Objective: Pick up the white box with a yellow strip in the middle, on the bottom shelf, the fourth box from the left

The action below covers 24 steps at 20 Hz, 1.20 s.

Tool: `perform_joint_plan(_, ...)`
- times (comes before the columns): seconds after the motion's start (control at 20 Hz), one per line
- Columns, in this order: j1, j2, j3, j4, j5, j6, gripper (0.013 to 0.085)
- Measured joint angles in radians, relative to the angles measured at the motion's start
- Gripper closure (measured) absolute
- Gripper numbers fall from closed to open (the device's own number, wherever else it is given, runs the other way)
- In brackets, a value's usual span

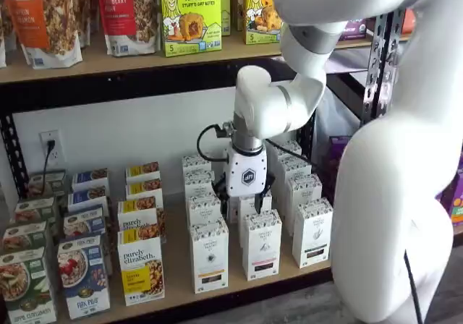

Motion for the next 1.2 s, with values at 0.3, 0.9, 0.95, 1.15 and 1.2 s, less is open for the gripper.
perform_joint_plan(0.3, -0.009, 0.085, -0.072, -0.017, 0.035, 0.007, 0.013)
perform_joint_plan(0.9, 0.01, 0.229, -0.157, 0.034, -0.044, -0.023, 0.013)
perform_joint_plan(0.95, 0.013, 0.244, -0.168, 0.03, -0.046, -0.018, 0.013)
perform_joint_plan(1.15, 0.019, 0.299, -0.212, 0.022, -0.053, -0.004, 0.013)
perform_joint_plan(1.2, 0.02, 0.313, -0.224, 0.021, -0.054, -0.002, 0.013)
